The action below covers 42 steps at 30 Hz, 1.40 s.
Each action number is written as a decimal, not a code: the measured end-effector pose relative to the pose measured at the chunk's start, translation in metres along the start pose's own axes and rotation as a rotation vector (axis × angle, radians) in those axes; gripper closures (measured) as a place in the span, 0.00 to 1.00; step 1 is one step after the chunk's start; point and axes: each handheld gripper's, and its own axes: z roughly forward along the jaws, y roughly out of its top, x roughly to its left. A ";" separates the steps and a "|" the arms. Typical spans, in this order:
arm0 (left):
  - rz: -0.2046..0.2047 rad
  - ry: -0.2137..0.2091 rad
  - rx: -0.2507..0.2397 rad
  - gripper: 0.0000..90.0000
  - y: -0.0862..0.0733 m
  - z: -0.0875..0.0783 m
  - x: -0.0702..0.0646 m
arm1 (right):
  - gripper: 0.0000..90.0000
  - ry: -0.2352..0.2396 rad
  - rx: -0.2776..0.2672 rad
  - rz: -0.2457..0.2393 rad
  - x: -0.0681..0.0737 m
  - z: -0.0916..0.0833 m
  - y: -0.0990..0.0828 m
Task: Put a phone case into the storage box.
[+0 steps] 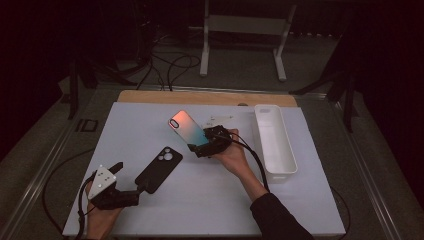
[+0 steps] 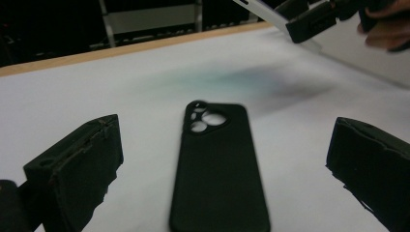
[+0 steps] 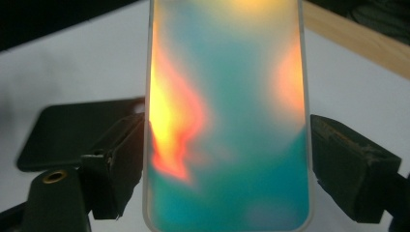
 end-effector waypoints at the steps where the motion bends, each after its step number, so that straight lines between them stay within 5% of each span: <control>1: -0.010 -0.002 -0.002 0.00 0.001 0.000 0.000 | 0.19 0.002 -0.015 -0.002 0.002 -0.002 0.000; 4: -0.010 -0.002 -0.002 0.00 0.001 0.000 0.000 | 0.19 0.004 -0.030 0.000 0.004 -0.003 0.000; 5: -0.049 -0.021 -0.024 0.00 0.010 0.001 -0.001 | 0.19 0.004 -0.030 0.000 0.004 -0.003 0.000; 7: -0.063 -0.027 -0.041 0.01 0.016 0.001 -0.001 | 0.19 0.021 -0.077 -0.006 0.013 -0.008 -0.003; 10: -0.063 -0.027 -0.041 0.01 0.016 0.001 -0.001 | 0.19 0.024 -0.088 -0.004 0.015 -0.009 -0.003; 11: -0.056 -0.036 -0.036 0.02 0.029 0.006 -0.006 | 0.19 0.034 -0.119 -0.006 0.022 -0.013 -0.003; 29: -0.045 -0.096 -0.009 0.04 0.077 0.034 -0.022 | 0.19 0.042 -0.198 -0.032 0.040 -0.028 -0.004; 42: -0.078 -0.115 -0.005 0.22 0.093 0.052 -0.033 | 0.19 0.047 -0.231 -0.045 0.052 -0.027 -0.005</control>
